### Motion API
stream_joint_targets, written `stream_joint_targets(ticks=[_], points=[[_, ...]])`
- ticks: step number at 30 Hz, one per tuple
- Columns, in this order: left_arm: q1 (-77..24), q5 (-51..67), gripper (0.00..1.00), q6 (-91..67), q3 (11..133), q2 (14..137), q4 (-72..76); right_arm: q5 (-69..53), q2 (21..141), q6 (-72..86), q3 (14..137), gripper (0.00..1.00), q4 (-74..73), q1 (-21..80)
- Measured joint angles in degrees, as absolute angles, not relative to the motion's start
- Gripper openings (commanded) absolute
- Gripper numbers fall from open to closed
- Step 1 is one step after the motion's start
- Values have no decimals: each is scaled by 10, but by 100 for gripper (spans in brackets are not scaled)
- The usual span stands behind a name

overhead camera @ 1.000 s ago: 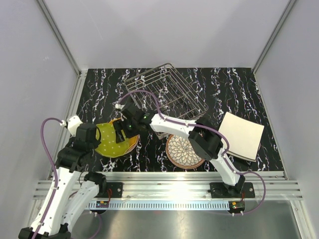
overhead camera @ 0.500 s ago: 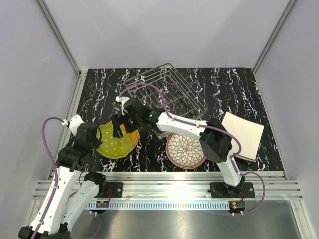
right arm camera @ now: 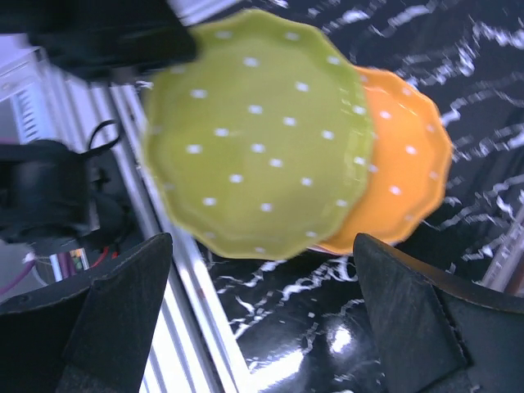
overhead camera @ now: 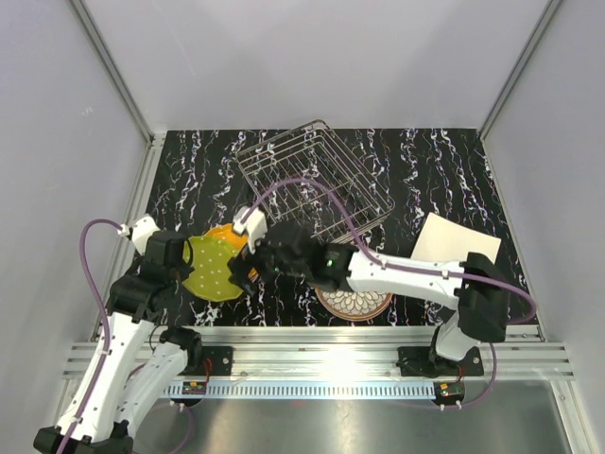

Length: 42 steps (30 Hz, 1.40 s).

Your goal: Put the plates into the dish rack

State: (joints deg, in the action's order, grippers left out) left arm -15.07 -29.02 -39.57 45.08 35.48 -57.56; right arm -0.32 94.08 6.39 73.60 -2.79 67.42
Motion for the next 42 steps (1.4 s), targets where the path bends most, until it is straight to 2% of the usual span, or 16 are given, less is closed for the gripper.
stream_joint_targets(ticks=[8,18,24,26,27,29,31,33,38,40,41,42], points=[[-151,-281,0,-396,460,366,-574,73,972,-27,706,100,63,780],[-151,-266,0,-393,470,373,-575,150,1098,-92,755,100,95,804],[-151,-257,0,-393,477,376,-576,271,1164,-119,830,98,117,818],[-151,-253,0,-394,481,376,-578,313,1181,-130,839,92,130,825],[-151,-250,0,-394,484,376,-578,332,1187,-135,840,83,137,828],[-151,-242,0,-395,491,377,-578,364,1197,-145,841,75,148,833],[-151,-237,0,-396,496,378,-578,384,1202,-150,840,59,157,838],[-151,-232,0,-401,502,379,-575,392,1202,-153,841,48,161,840],[-151,-223,0,-410,510,380,-558,418,1202,-163,841,30,173,848],[-151,-218,6,-410,511,380,-549,420,1202,-168,839,20,178,852],[-151,-214,9,-409,515,380,-548,425,1202,-170,835,8,184,854],[-152,-211,15,-407,518,380,-548,430,1200,-171,831,4,190,856]])
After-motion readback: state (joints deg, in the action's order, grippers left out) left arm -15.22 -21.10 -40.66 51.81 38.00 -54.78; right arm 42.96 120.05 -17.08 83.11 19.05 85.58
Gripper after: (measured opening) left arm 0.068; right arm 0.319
